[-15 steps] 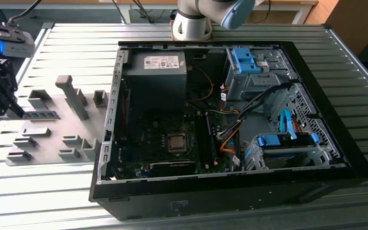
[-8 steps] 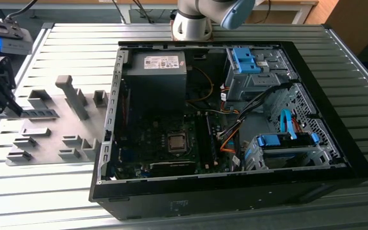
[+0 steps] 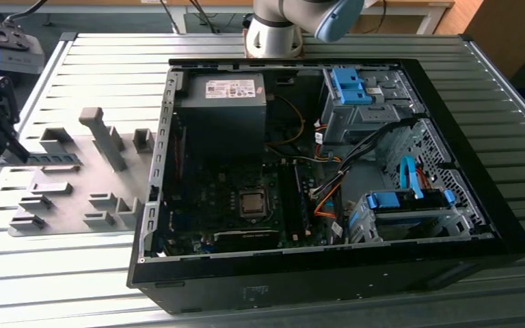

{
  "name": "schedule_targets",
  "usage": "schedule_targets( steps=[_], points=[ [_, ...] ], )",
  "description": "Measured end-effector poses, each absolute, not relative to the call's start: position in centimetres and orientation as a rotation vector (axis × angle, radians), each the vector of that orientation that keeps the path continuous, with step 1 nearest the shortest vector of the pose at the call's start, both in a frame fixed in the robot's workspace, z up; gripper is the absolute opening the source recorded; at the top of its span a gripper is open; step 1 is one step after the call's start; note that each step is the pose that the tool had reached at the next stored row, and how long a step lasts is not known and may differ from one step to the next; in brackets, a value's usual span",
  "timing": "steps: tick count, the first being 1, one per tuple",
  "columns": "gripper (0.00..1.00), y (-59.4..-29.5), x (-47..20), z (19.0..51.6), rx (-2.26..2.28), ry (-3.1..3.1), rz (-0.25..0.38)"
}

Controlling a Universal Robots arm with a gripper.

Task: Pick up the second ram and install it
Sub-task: 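Pick up the second ram and move it above second insertion slot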

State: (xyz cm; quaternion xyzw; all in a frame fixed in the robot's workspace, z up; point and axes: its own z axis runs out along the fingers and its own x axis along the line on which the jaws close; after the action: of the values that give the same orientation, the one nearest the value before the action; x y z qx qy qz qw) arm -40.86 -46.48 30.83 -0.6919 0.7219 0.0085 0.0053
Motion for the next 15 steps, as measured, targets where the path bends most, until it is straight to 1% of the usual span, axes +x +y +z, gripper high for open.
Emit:
schedule_targets(
  steps=[15],
  points=[
    [0.14,-46.5,-40.9,32.3,-2.166,2.260,0.028]
  ],
)
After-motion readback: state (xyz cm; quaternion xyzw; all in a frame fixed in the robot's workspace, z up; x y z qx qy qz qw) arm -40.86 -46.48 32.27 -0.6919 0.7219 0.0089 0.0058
